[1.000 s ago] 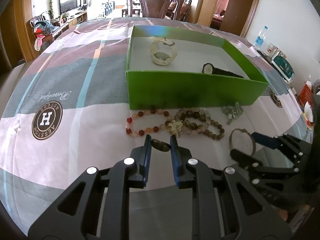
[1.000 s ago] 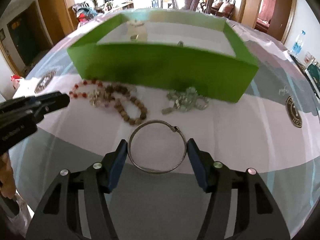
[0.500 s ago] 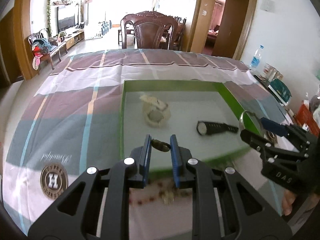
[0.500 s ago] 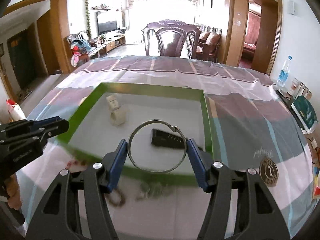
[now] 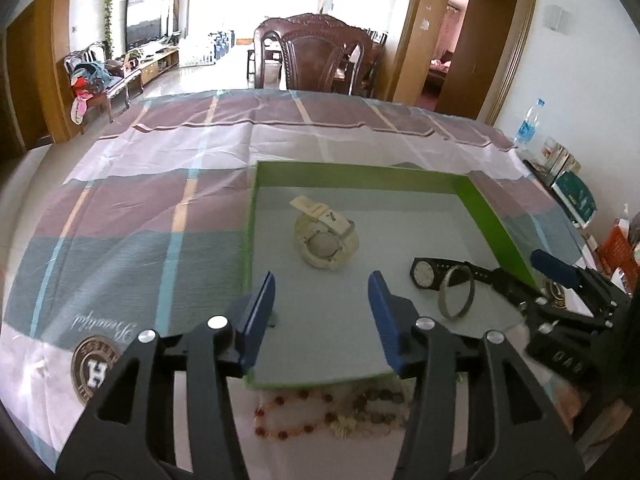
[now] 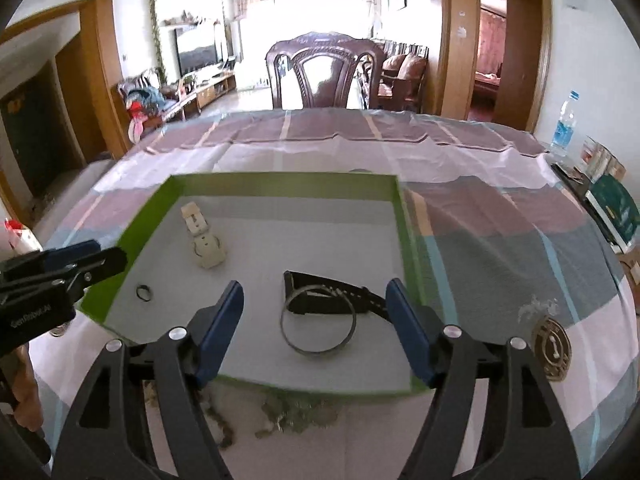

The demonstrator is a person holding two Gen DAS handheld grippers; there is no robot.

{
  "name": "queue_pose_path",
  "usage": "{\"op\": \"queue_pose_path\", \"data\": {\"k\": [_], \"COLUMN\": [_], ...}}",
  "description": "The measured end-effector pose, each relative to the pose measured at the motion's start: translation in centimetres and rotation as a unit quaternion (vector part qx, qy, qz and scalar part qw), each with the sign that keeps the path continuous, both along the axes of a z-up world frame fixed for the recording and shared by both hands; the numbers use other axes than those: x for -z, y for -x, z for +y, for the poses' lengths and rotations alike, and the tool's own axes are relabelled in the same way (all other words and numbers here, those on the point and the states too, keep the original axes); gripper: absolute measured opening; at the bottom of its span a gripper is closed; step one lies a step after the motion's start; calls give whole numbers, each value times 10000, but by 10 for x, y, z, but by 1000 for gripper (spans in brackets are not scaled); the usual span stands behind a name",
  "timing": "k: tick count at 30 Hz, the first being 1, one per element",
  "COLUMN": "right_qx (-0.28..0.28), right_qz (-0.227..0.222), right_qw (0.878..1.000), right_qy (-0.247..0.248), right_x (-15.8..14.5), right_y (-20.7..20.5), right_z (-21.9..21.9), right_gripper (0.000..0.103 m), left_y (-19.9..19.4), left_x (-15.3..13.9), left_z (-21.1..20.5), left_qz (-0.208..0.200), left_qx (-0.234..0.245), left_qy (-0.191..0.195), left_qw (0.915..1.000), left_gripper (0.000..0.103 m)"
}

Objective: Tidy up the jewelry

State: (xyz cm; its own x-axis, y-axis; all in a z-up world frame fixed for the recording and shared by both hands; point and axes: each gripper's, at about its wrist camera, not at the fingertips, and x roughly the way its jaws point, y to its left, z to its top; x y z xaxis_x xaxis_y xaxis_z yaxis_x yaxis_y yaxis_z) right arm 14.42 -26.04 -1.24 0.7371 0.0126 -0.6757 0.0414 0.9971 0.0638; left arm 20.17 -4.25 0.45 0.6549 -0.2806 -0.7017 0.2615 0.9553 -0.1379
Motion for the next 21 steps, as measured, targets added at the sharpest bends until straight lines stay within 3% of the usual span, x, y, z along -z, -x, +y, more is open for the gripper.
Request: {"op": "queue_pose_path", "data": {"k": [3,7,8,12,21], "right_qx": [-48,-399,-516,-793,-882], "right_qz": [66,503,660,1018,1242], "right_qw": [9998,9973,9958,9915,9863], "right_qy": [-163,-365,-375,-156,630], "right_x": [-4,14,23,50,76], "right_y": [26,51,53,47,37], "right_z": [-6,1,8,42,79], "right_gripper": [68,44,43,41,42], "left_y": [27,53,54,49,46], "left_x": [-2,19,24,56,79], "left_z": [14,32,34,35,28], "left_qz": [-113,43,110,559,746], "left_qx": [-163,-284,-304,-392,-412], "left_qy": [-200,-346,-369,-449,-725], "left_qw": [9996,9990,9988,9967,9937], "left_gripper": [49,49,49,47,48]}}
